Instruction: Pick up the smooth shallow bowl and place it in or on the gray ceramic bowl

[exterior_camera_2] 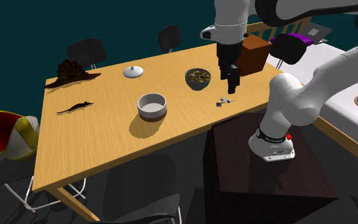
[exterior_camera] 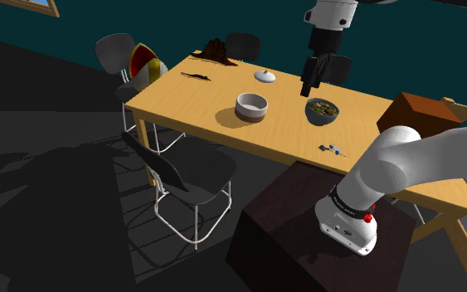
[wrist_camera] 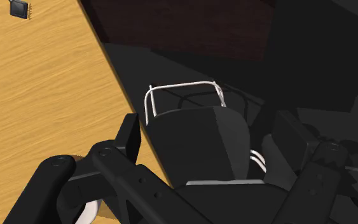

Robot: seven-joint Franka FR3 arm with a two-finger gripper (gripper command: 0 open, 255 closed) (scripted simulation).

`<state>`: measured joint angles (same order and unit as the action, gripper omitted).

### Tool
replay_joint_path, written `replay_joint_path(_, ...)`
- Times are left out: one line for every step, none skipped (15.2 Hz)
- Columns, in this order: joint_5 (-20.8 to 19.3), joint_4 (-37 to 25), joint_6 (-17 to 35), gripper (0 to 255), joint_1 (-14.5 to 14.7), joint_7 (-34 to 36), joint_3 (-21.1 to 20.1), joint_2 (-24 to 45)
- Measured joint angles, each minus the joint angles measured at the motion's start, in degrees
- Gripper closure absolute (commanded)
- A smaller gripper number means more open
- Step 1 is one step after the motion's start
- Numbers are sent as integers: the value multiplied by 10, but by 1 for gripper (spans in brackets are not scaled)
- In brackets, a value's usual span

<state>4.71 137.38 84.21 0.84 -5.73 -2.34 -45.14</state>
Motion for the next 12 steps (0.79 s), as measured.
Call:
replay_joint_path(0, 0, 0, 0, 0, 0, 0, 0)
replay_joint_path(-2, 4, 8, 0, -1, -3, 1, 4)
replay_joint_path(-5, 9, 22, 0, -2, -6, 3, 13)
replay_joint_path(-10, 6, 33, 0, -5, -12, 8, 26)
replay_joint_path(-12, 11, 50, 0, -6, -15, 8, 38)
replay_joint_path(-16, 12, 66, 0, -8, -19, 11, 53)
replay_joint_path(-19, 11, 87, 0, -10, -23, 13, 74)
replay_joint_path(-22, 11, 107, 0, -11, -28, 15, 93)
replay_joint_path(-27, 9, 127, 0, -14, -34, 19, 115)
replay_joint_path(-30, 11, 144, 0, -16, -38, 21, 128)
replay_joint_path(-32, 8, 160, 0, -17, -40, 23, 145)
replay_joint_path(-36, 10, 180, 0, -20, -46, 27, 164)
